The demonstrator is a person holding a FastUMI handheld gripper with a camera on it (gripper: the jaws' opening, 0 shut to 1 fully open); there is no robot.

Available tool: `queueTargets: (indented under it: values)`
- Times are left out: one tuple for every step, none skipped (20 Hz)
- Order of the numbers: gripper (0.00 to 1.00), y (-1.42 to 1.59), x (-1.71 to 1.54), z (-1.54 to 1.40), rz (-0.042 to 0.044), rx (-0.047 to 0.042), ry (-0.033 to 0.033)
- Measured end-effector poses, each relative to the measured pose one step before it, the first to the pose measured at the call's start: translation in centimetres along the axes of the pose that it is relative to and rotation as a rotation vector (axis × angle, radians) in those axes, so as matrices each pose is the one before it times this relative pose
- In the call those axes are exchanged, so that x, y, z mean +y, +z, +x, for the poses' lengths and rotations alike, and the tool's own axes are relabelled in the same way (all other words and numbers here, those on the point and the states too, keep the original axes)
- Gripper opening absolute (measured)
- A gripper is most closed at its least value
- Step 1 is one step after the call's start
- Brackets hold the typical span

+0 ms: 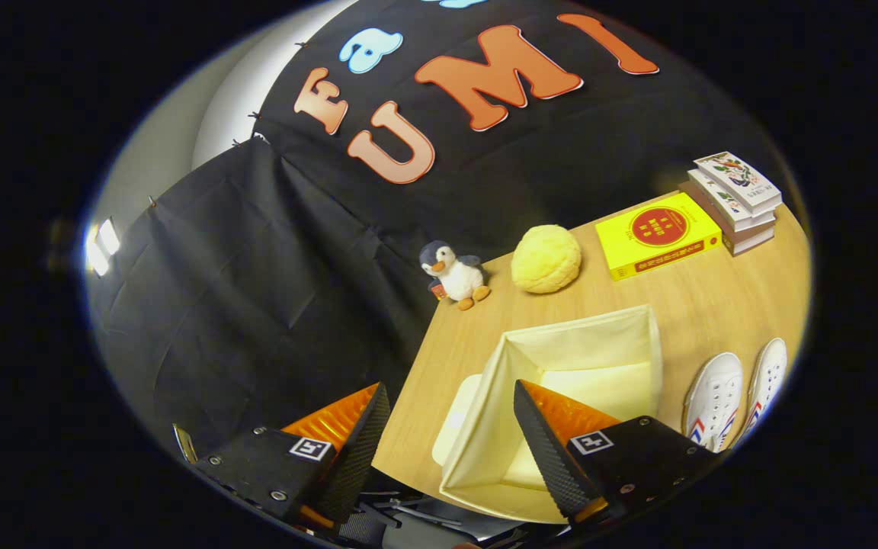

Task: Open the storage box then place both shoes into the box .Put the left shoe in first, then the right shoe, with the right side of both shoes facing outward in a uniform manner.

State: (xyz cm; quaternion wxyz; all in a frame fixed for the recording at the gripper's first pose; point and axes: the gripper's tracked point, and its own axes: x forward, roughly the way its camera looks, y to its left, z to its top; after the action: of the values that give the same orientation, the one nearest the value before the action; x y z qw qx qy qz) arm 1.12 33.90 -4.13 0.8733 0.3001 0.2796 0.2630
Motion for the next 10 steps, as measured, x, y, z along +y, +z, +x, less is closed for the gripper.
queueTargets:
  values:
    - [0.98, 0.17, -1.192, -0.514, 0.00307, -0.00834, -0.0217]
    - [0.98, 0.144, -1.143, -0.477, 0.00087, -0.00801, -0.02216]
    - [0.98, 0.179, -1.177, -0.495, 0.00079, -0.00607, -0.02197]
    - [0.98, 0.071, -1.34, -0.53, 0.00174, -0.0052, -0.02168]
    - [0.98, 0.142, -1.183, -0.43, 0.00172, -0.00404, -0.02228]
    - [0.98, 0.01, -1.267, -0.355, 0.00003, -0.00152, -0.02438]
    - [0.98, -0.07, -1.296, -0.342, -0.00124, 0.00101, -0.02722]
    - [0.98, -0.161, -1.412, -0.408, -0.00423, 0.00306, -0.02914]
    - [0.98, -0.16, -1.417, -0.381, -0.00544, 0.0053, -0.02952]
    - [0.98, -0.287, -1.292, -0.242, -0.00518, 0.00716, -0.02957]
